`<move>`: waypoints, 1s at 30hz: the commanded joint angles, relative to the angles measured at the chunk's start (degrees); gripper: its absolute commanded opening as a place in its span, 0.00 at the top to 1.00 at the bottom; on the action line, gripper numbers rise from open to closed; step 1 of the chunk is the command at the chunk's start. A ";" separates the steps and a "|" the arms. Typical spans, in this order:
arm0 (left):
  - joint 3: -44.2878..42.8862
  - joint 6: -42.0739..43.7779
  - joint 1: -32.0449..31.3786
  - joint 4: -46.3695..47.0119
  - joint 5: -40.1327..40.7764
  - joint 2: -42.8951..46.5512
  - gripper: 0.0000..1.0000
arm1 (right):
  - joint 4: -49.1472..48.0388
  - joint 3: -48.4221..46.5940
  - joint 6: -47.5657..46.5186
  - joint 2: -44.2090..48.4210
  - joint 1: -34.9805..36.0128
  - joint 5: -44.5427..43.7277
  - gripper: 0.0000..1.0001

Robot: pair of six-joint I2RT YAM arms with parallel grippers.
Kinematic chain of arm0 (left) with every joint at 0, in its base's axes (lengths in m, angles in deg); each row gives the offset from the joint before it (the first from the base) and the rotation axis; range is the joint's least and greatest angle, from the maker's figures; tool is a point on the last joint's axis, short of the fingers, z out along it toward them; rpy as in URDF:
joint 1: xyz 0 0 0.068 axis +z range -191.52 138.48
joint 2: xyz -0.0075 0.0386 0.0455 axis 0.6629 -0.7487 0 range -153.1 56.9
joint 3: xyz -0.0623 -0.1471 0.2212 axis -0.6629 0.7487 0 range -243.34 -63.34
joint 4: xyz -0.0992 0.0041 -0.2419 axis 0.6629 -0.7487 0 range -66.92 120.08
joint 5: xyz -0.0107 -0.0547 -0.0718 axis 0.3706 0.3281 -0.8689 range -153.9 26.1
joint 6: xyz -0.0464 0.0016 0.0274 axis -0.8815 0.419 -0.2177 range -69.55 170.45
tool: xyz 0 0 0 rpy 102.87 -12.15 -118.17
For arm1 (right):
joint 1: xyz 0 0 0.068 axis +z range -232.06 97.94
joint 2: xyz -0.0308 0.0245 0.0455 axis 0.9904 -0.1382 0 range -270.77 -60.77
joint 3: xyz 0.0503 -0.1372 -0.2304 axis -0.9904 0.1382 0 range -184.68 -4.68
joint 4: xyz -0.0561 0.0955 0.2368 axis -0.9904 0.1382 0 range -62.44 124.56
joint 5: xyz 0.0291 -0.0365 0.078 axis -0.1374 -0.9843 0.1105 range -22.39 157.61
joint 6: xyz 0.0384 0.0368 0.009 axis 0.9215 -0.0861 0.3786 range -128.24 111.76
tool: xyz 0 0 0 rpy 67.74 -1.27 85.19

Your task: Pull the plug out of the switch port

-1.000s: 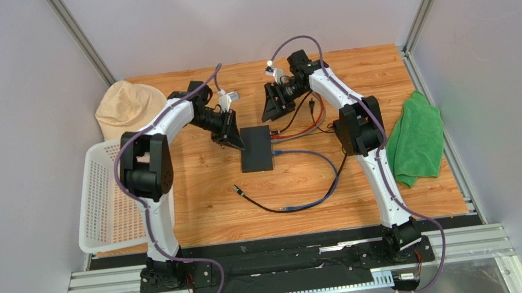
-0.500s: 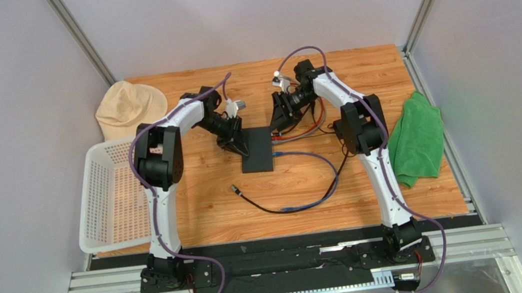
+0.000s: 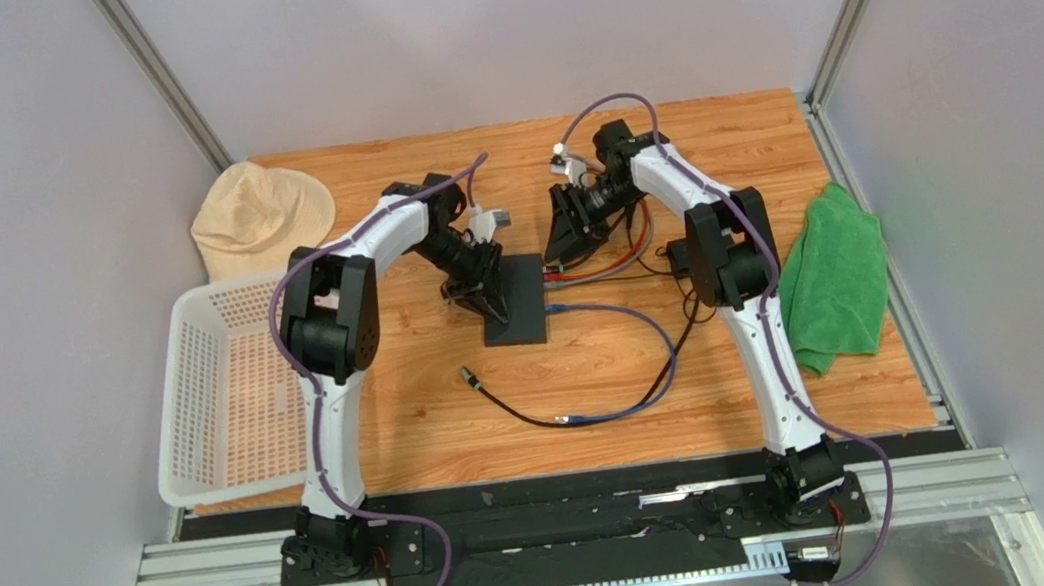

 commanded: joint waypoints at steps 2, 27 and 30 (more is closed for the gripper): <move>-0.30 1.99 -0.19 0.64 9.44 -4.36 0.70 | -0.56 1.06 -0.59 0.99 -1.05 -9.82 0.38; -1.27 3.04 0.25 0.02 8.30 -4.89 0.62 | 4.45 -1.49 -6.48 -4.90 1.41 -1.38 0.51; -1.18 3.04 0.25 0.20 8.21 -4.89 0.60 | 5.06 -1.93 -7.44 -5.25 1.58 0.38 0.51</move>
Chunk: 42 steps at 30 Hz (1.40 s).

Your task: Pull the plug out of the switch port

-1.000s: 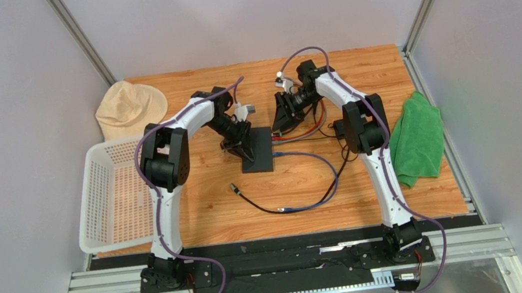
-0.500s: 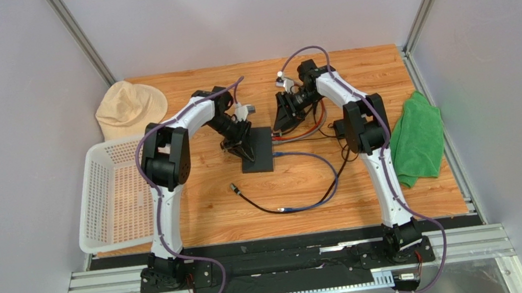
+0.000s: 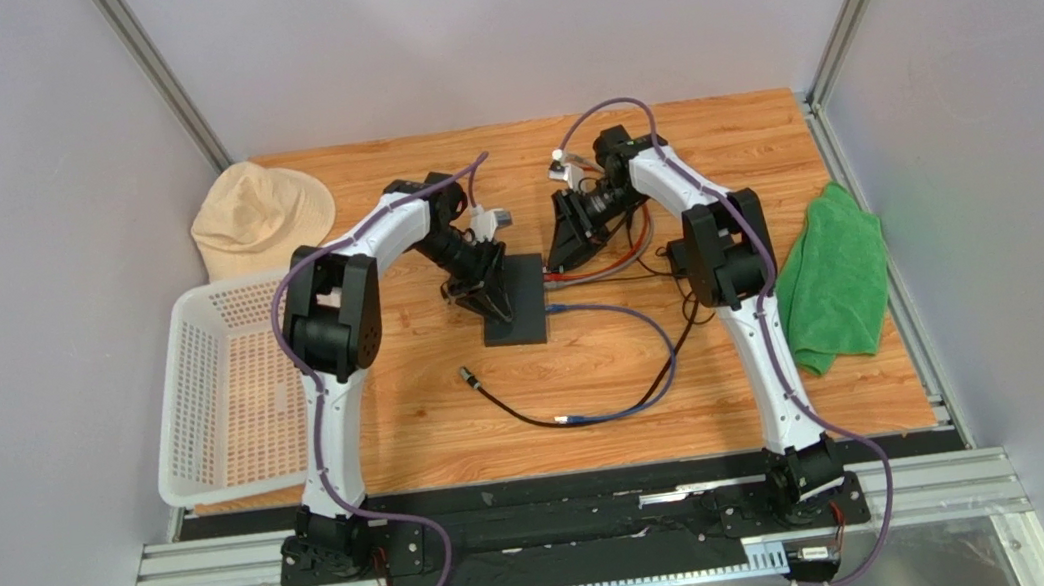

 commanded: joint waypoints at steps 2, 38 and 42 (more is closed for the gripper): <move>0.96 2.91 0.30 2.51 9.28 -3.56 0.57 | 1.94 -1.06 -3.51 -4.09 1.21 -1.63 0.52; 0.35 3.44 0.30 1.99 8.93 -4.00 0.52 | -1.32 -1.15 1.50 -2.69 5.78 -21.92 1.00; 0.08 3.26 0.30 1.90 9.11 -4.17 0.55 | -0.88 -0.89 1.58 -2.43 6.31 -24.21 1.00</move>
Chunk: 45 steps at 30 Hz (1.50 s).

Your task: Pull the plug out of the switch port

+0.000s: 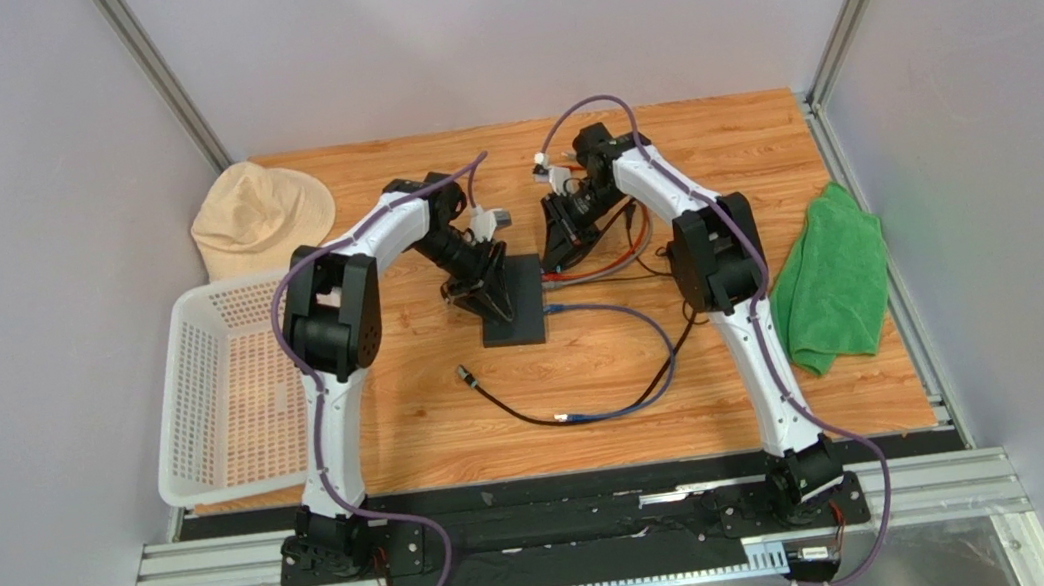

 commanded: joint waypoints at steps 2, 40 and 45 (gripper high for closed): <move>0.24 2.91 0.14 2.75 10.14 -4.15 0.58 | -1.59 2.32 -1.69 -2.25 2.75 -16.63 1.00; -0.56 4.93 1.55 1.52 6.71 -5.12 1.00 | 8.07 3.83 -10.84 -2.16 3.19 -13.82 1.00; -0.73 5.02 1.73 1.35 6.53 -5.21 1.00 | 7.20 5.05 -10.39 -0.85 3.62 -17.85 1.00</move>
